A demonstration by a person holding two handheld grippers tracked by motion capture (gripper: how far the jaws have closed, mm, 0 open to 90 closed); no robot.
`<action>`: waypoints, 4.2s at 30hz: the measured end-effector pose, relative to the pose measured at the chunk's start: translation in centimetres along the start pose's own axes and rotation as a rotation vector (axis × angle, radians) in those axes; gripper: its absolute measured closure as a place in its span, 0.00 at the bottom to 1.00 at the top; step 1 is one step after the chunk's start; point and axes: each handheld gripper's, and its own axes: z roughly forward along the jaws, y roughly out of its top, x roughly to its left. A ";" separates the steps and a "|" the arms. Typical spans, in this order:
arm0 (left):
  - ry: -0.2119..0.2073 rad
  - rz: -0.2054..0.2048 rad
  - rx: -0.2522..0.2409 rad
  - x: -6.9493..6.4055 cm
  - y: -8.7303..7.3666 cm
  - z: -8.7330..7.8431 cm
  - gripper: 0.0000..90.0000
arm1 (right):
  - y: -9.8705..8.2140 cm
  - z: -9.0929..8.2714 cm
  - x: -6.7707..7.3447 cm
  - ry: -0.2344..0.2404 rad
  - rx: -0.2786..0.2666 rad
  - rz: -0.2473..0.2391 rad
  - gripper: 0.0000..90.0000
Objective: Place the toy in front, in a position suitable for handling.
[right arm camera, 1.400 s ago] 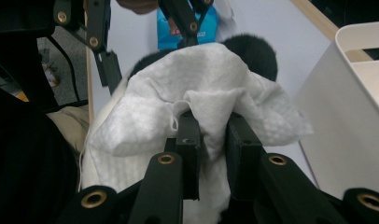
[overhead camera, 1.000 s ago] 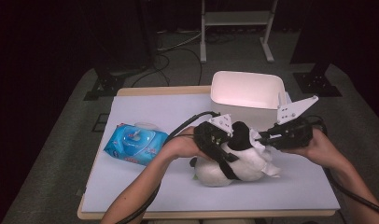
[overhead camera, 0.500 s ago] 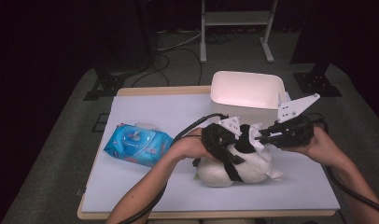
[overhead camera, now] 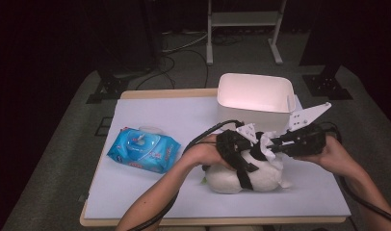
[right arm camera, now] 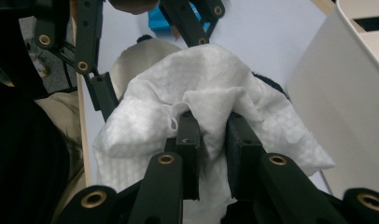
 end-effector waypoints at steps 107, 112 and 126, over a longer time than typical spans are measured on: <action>0.013 -0.121 -0.008 0.9 -7.0 -1.7 0.37 | -1.4 2.1 0.1 0.019 0.098 -0.014 0.83; 0.025 -0.129 0.006 1.1 -7.2 -2.4 0.37 | -0.8 2.5 0.1 0.018 0.100 -0.029 0.83; 0.046 -0.137 0.012 0.8 -8.2 -3.6 0.37 | 1.7 4.7 0.8 0.048 0.128 -0.080 0.83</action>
